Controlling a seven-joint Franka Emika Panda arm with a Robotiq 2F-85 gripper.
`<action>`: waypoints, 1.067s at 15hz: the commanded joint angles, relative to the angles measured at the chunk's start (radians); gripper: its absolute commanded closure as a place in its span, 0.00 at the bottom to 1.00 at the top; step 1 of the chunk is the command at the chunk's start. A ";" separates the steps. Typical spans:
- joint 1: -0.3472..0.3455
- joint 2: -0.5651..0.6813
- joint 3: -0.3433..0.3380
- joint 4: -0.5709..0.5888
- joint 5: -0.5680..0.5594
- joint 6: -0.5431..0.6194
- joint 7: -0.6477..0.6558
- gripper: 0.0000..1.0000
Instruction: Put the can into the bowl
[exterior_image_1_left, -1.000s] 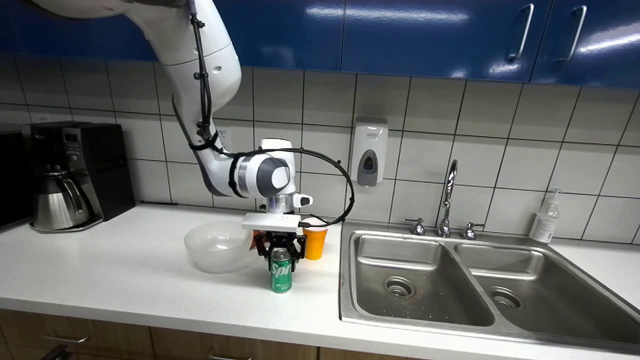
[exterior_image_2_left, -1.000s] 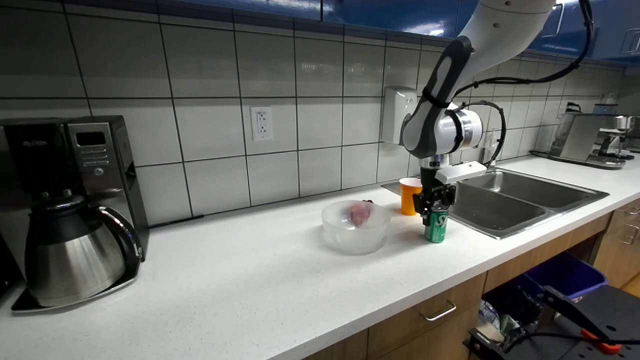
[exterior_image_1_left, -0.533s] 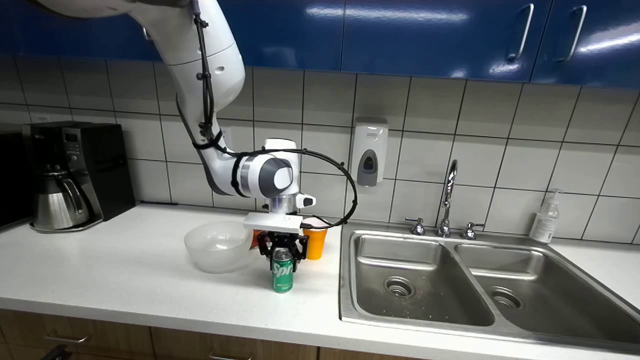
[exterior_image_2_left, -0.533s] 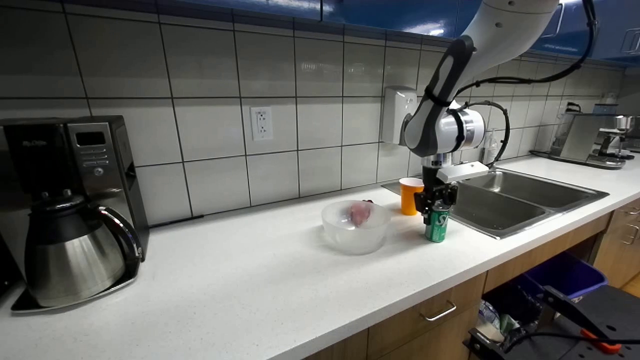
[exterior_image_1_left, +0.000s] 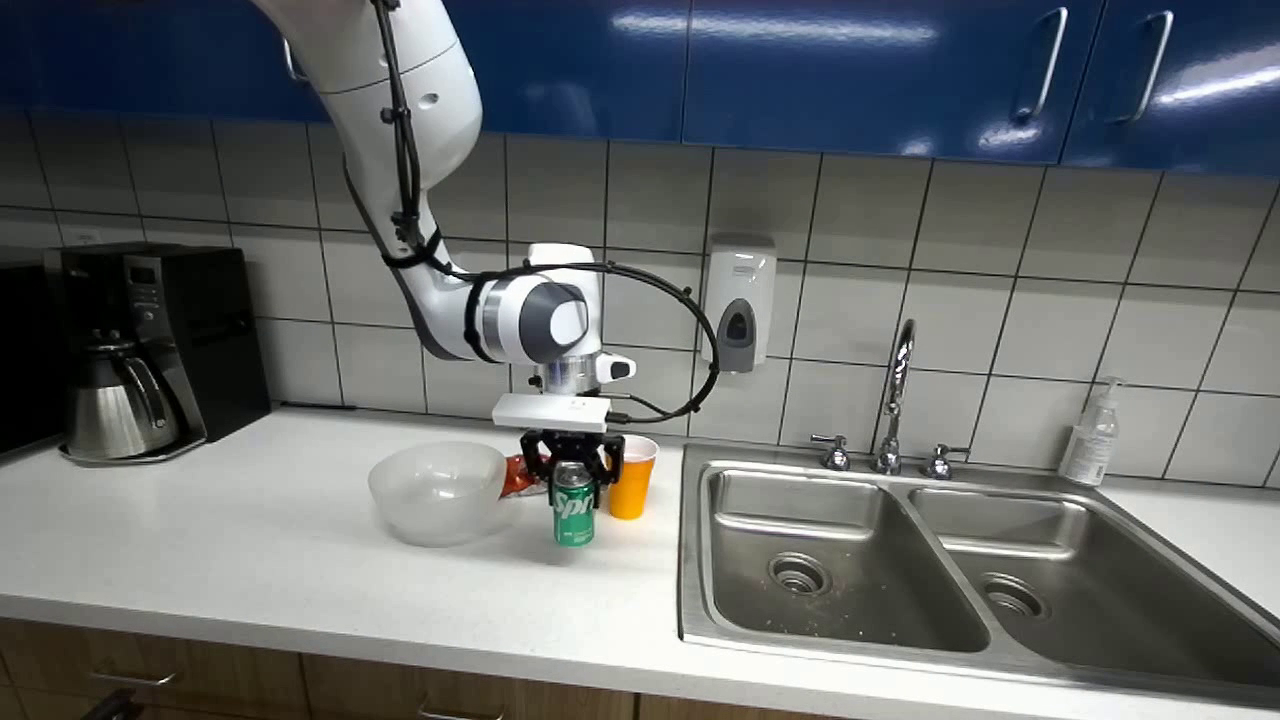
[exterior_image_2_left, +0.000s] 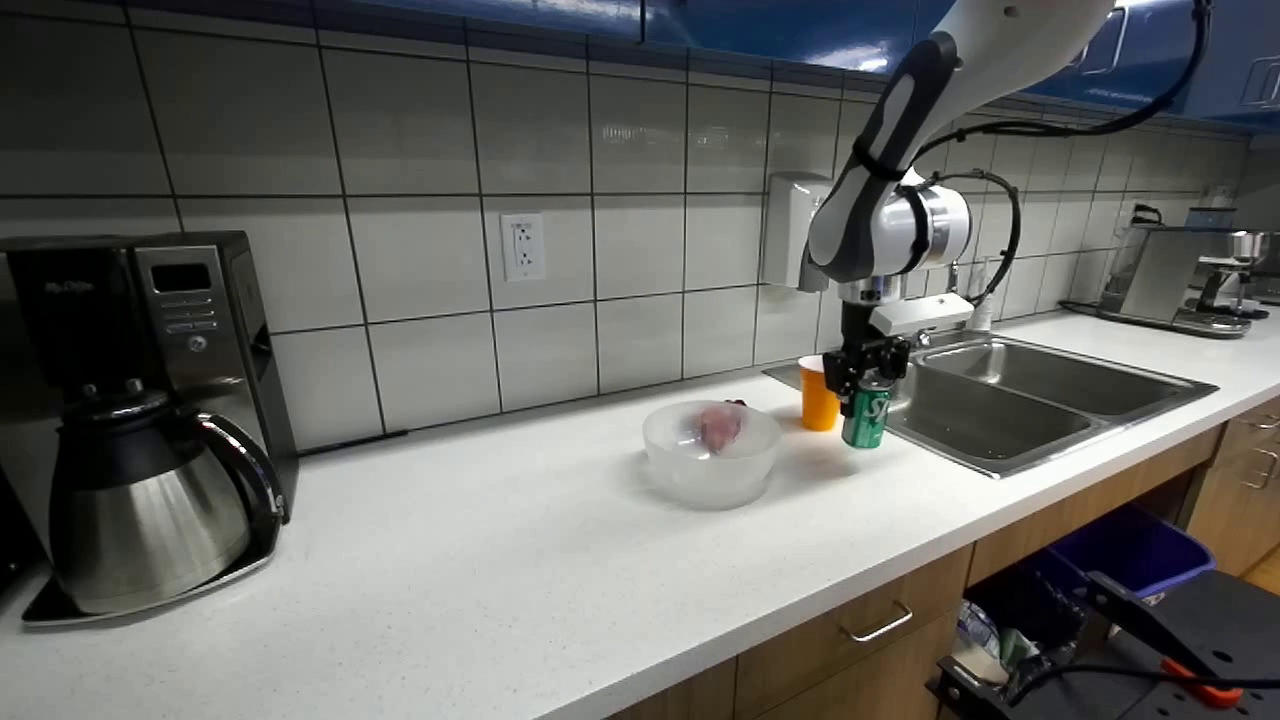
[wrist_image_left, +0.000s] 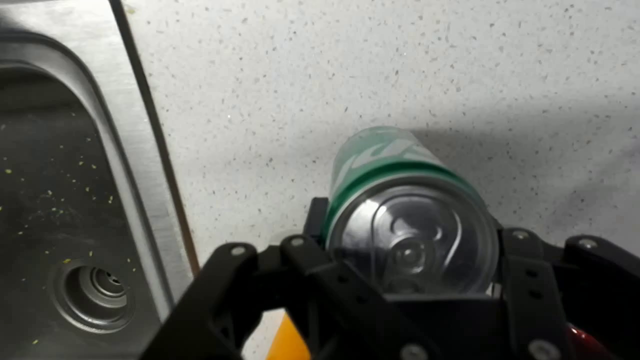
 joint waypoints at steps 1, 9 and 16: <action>0.013 -0.092 0.000 -0.028 -0.011 -0.033 -0.003 0.61; 0.067 -0.178 0.013 -0.032 -0.012 -0.037 0.001 0.61; 0.108 -0.201 0.056 -0.028 0.004 -0.038 -0.010 0.61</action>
